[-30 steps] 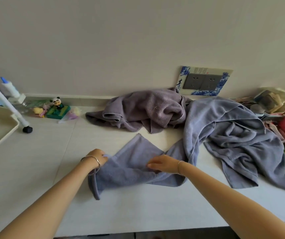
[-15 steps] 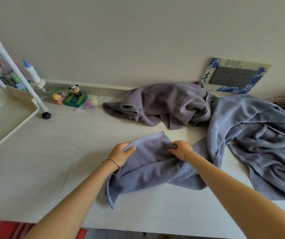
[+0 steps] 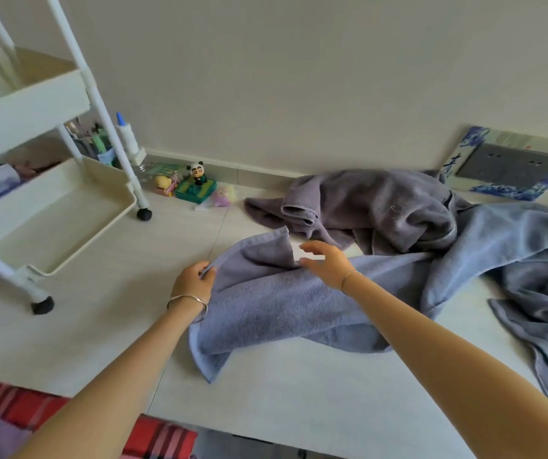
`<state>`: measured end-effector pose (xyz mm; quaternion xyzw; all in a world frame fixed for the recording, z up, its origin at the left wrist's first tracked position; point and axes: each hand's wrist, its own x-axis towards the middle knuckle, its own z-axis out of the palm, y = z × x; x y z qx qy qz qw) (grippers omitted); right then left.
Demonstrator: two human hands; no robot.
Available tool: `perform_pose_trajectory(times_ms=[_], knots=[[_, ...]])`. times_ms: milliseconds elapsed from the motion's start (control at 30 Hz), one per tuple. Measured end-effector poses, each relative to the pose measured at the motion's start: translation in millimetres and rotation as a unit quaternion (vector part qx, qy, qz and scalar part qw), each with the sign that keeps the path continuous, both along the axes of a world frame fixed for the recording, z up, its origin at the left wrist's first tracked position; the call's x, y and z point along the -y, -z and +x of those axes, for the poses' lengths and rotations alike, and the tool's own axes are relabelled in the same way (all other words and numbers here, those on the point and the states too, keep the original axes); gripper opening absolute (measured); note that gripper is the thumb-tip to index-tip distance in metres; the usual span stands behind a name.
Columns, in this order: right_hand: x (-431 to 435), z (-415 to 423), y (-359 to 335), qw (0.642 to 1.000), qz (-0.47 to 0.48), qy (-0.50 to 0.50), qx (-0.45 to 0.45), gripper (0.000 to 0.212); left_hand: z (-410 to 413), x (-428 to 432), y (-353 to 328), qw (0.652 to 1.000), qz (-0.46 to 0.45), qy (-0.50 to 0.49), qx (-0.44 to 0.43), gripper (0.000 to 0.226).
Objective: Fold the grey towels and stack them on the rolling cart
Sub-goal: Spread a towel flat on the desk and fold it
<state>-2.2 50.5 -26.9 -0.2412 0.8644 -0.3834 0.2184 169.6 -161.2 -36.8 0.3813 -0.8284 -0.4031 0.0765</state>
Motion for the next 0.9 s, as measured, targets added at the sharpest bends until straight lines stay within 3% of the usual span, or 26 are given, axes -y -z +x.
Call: perform_pose_trajectory(times_ms=[33,133,200,267,367,433,467,567,633,733,900], knots=[[-7.4,-2.8,0.3,1.000,0.001,0.012,-0.002,0.031,-5.1,-2.7,1.1,1.000,-0.010,0.000,0.011,0.012],[-44.0,-20.0,3.1,0.997,0.038,0.059,-0.031,0.033,-25.1,-30.2,2.6,0.991,-0.125,0.048,0.008,0.037],[-77.0,-34.4,2.6,0.986,0.104,0.086,-0.095,0.035,-41.5,-61.1,1.7,0.972,-0.184,0.140,-0.052,0.040],[-113.5,-48.9,0.1,0.961,0.197,0.088,-0.176,0.039,-58.9,-101.4,-2.2,0.950,-0.154,0.264,-0.061,0.048],[-166.4,-59.3,3.0,0.914,0.351,0.044,-0.196,0.048,-81.7,-159.7,2.8,0.895,-0.173,0.411,0.019,0.071],[-202.8,-61.1,9.9,0.875,0.419,-0.021,-0.241,0.073,-92.9,-190.1,14.7,0.858,-0.210,0.451,0.125,0.064],[-217.4,-58.2,8.3,0.859,0.429,-0.053,-0.275,0.076,-95.4,-198.5,21.4,0.851,-0.213,0.448,0.172,0.062],[-257.5,-44.4,-5.0,0.812,0.400,-0.099,-0.414,0.029,-96.4,-204.2,34.4,0.843,-0.240,0.409,0.253,0.066],[-272.7,-26.4,-8.8,0.828,0.387,-0.141,-0.381,0.012,-96.8,-200.3,34.2,0.847,-0.265,0.378,0.263,0.070],[-285.6,11.1,-3.1,0.895,0.381,-0.116,-0.203,0.055,-102.2,-200.6,24.9,0.856,-0.282,0.335,0.274,0.076],[-265.0,53.3,2.1,0.947,0.247,-0.169,-0.113,0.046,-106.8,-214.2,3.2,0.828,-0.347,0.257,0.359,0.092]])
